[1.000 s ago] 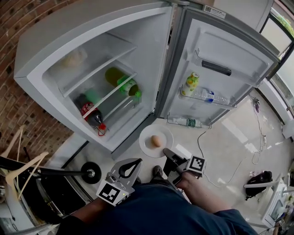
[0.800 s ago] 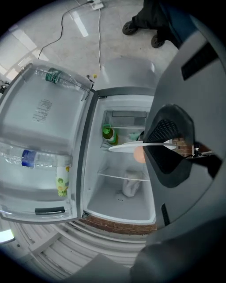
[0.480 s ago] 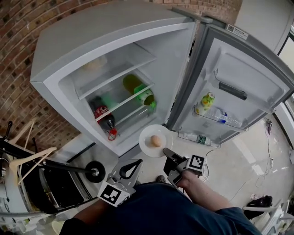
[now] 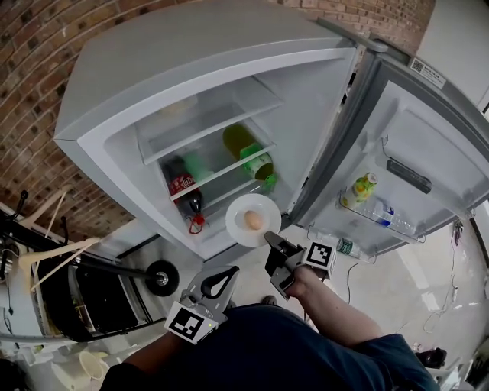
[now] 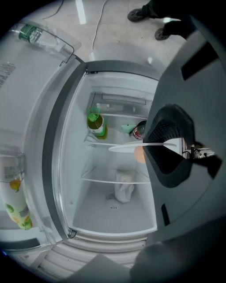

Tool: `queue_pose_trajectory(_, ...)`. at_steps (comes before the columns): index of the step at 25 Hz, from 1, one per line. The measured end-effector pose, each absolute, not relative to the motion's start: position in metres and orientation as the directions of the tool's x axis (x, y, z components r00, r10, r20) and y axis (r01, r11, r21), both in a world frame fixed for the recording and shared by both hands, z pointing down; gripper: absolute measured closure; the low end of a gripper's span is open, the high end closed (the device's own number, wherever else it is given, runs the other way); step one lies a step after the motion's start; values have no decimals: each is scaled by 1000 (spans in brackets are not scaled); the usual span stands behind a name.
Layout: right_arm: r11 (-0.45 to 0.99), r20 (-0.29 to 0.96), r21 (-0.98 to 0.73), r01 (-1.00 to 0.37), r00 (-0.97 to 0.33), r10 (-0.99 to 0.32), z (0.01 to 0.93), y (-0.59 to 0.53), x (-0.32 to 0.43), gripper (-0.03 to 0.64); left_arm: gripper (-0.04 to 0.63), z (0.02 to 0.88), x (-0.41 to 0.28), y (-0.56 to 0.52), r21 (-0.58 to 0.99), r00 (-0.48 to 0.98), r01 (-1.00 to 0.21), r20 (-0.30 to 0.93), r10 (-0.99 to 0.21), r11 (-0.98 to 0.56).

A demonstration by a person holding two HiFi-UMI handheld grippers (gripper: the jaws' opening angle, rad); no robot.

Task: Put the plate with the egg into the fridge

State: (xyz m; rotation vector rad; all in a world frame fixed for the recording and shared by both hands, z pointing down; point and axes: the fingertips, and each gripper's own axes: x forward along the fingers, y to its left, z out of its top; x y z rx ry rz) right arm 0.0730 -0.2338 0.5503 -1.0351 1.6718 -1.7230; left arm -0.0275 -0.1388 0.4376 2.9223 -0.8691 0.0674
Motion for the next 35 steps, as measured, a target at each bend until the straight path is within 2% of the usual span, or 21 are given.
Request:
queue_pose_trajectory(18,-71,120,-992,-105,-590,-798,542,-333,46,597,592,443,-53,-157,67,755,-656,85,-651,-752)
queue_pose_trajectory(35,-109,156,-987,-116,-571,-806,551,-400,23,597,592,447,-71,-163,58,709,-705,92,-699,-707)
